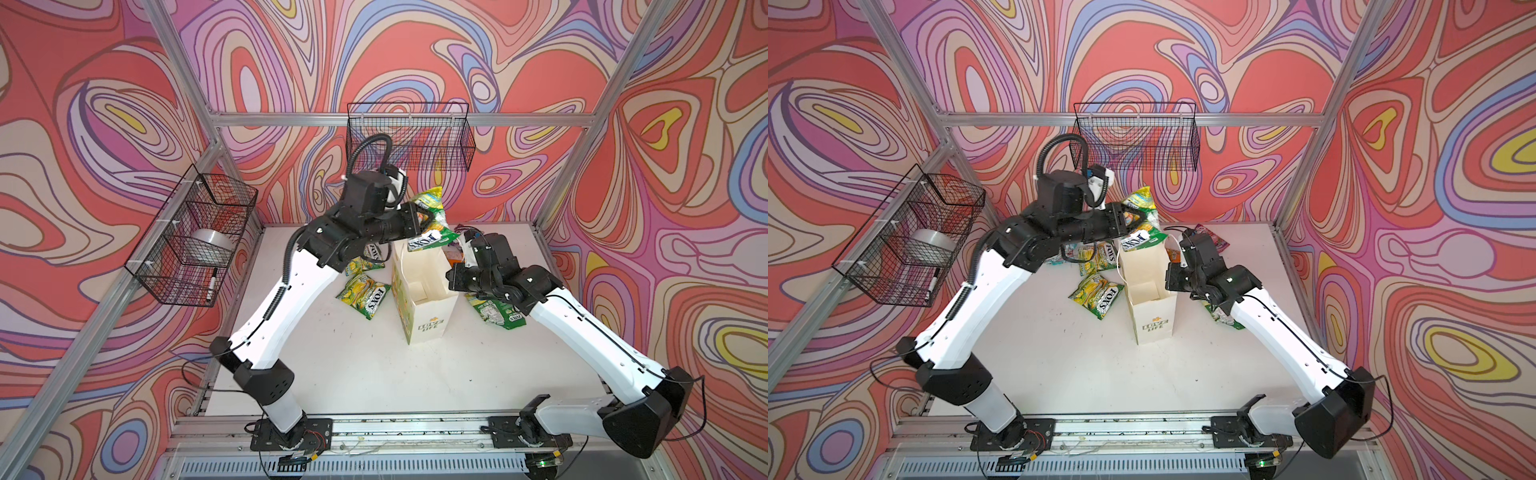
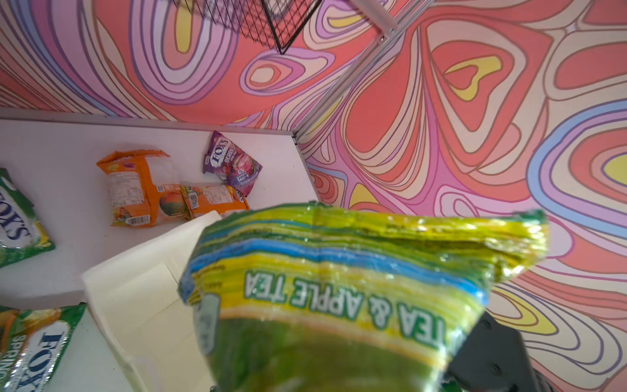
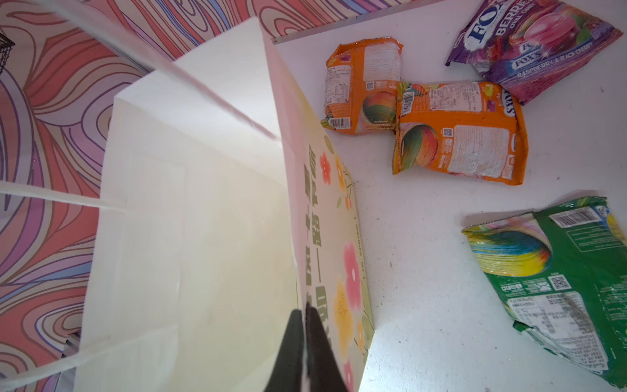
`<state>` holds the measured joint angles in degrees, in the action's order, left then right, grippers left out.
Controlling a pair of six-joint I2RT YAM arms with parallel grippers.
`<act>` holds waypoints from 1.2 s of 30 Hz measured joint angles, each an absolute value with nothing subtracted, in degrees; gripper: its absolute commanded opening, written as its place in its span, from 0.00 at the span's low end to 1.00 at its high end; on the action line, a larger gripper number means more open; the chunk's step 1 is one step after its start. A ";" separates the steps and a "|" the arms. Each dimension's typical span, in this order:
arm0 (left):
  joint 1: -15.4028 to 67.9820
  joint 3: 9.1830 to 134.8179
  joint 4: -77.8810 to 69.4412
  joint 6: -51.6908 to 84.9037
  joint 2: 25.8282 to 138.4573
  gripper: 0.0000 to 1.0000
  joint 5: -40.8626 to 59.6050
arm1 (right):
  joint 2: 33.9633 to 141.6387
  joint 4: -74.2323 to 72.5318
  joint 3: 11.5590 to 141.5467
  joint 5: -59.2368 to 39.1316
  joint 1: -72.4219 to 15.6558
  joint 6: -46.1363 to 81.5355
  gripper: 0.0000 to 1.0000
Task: Place the snacks into the paper bag
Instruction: 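Lift the packet with the left gripper and carry it over the bag opening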
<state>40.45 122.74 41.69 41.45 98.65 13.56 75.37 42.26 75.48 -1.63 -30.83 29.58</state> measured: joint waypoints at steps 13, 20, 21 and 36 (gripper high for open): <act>41.91 115.77 41.17 46.57 103.07 0.23 6.74 | 75.05 41.95 75.02 -0.99 -30.83 30.83 0.00; 41.91 114.72 45.30 46.09 103.07 0.23 5.67 | 74.37 41.89 74.98 -0.38 -30.83 31.14 0.00; 41.91 114.72 45.91 46.11 103.07 0.23 5.69 | 74.37 41.89 74.98 -0.34 -30.83 31.16 0.00; 43.97 115.37 54.50 47.66 106.43 0.24 4.49 | 74.65 41.82 74.98 0.49 -30.83 32.16 0.00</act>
<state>43.97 115.37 54.50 47.66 106.43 4.49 74.65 41.82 74.98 0.49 -30.83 32.16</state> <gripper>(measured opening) 0.278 0.048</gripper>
